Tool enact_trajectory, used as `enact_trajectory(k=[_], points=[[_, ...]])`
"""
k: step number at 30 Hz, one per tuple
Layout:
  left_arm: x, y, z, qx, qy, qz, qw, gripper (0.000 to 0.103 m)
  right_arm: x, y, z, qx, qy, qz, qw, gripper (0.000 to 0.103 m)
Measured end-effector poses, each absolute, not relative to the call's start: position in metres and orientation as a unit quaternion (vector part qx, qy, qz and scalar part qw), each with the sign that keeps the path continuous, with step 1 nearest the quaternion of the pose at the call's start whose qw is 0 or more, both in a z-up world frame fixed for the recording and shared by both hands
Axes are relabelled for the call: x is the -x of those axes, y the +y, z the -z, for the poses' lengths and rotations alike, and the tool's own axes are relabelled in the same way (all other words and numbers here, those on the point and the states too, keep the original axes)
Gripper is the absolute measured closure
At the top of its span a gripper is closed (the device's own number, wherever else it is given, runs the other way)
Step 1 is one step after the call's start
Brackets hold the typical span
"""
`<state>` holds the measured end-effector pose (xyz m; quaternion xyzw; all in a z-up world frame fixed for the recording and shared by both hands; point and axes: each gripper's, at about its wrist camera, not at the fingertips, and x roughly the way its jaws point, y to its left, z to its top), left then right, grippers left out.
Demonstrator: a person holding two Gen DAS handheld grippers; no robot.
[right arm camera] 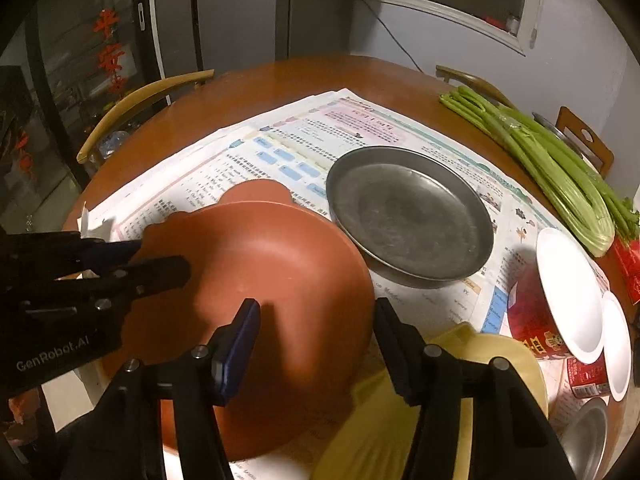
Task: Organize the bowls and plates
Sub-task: 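Lift the terracotta plate with the left tool and carry it aside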
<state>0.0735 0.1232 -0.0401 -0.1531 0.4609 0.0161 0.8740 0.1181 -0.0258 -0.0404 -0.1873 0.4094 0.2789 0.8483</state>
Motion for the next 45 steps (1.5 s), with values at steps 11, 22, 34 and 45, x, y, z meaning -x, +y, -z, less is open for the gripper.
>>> enact_trajectory(k=[11,22,34,45], points=[[-0.078,0.159,0.017,0.176,0.430,-0.043,0.885,0.077,-0.122,0.000,0.009,0.154,0.393,-0.301,0.855,0.045],[-0.112,0.210,0.018,0.186,0.428,-0.085,0.880,0.076,-0.148,0.051,0.011,0.136,0.402,-0.307,0.852,0.044],[-0.128,0.217,0.036,0.189,0.435,-0.084,0.876,0.073,-0.164,0.055,0.023,0.111,0.414,-0.302,0.851,0.044],[-0.130,0.216,0.040,0.175,0.437,-0.090,0.878,0.058,-0.163,0.056,0.028,0.110,0.422,-0.291,0.852,0.044]])
